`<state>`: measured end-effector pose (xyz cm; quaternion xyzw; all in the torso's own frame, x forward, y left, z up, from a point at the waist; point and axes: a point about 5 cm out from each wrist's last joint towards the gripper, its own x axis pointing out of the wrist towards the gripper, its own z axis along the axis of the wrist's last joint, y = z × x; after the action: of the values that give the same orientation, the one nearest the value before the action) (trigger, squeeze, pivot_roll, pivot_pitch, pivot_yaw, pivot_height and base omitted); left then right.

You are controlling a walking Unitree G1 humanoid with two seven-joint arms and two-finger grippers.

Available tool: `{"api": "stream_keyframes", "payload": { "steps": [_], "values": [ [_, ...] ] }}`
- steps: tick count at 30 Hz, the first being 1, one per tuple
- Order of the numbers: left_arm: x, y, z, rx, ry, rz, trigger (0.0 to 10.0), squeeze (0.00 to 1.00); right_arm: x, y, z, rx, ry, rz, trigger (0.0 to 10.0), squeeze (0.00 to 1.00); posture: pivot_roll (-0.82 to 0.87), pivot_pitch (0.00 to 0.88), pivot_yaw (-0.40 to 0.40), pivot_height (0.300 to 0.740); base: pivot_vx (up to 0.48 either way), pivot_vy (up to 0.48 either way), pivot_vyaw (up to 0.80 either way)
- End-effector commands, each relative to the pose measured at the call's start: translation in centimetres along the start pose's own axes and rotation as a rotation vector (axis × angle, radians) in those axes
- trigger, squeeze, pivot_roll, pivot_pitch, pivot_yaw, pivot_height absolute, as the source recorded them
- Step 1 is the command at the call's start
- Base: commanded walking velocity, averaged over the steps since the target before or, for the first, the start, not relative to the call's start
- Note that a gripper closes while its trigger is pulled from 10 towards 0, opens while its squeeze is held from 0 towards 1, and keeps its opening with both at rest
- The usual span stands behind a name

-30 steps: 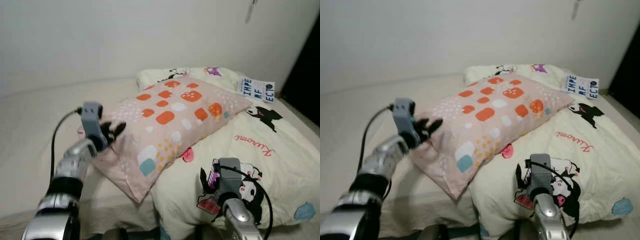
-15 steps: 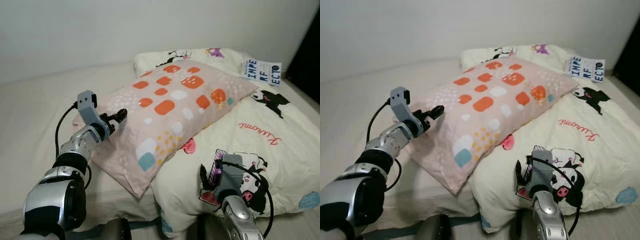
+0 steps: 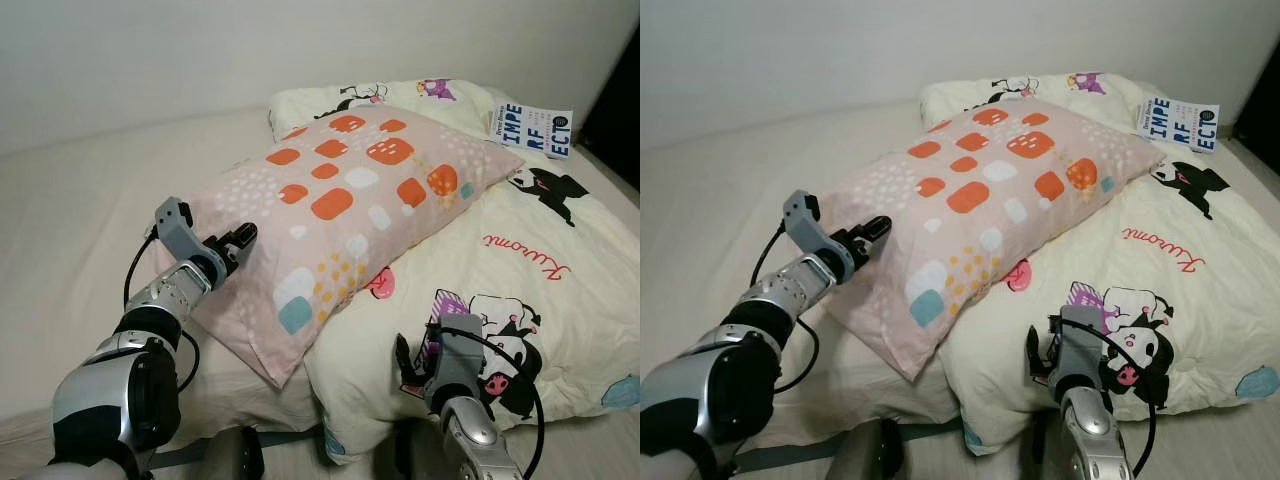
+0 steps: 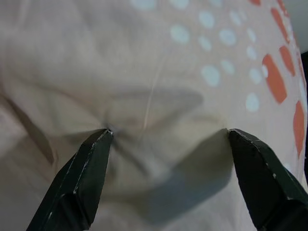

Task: Clean up the room

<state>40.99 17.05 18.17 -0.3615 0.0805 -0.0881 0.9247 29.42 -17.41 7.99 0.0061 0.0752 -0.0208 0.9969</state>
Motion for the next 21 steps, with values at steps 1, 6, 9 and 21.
{"api": "stream_keyframes", "payload": {
  "steps": [1,6,9,21],
  "values": [
    [-0.1,0.5,-1.4,-0.038,0.045,0.027,10.0,0.0,-0.5,0.2,-0.8,0.019,0.034,0.003,10.0,0.0,-0.02,0.343,0.097,0.582,0.0,0.0,0.0],
    [0.0,0.3,-2.4,-0.037,0.081,0.021,10.0,0.0,-0.5,0.3,-0.7,0.016,0.038,0.007,10.0,0.0,-0.02,0.344,0.094,0.582,0.0,0.0,0.0],
    [0.0,0.1,-2.5,-0.036,0.086,0.015,10.0,0.0,-0.5,0.3,-0.7,0.016,0.039,0.008,10.0,0.0,-0.02,0.344,0.094,0.582,0.0,0.0,0.0],
    [0.1,0.0,-2.2,-0.017,0.056,0.005,0.0,0.0,-0.6,0.3,-0.7,0.009,0.044,0.005,10.0,0.0,-0.02,0.344,0.095,0.582,0.0,0.0,0.0]
  ]
}}
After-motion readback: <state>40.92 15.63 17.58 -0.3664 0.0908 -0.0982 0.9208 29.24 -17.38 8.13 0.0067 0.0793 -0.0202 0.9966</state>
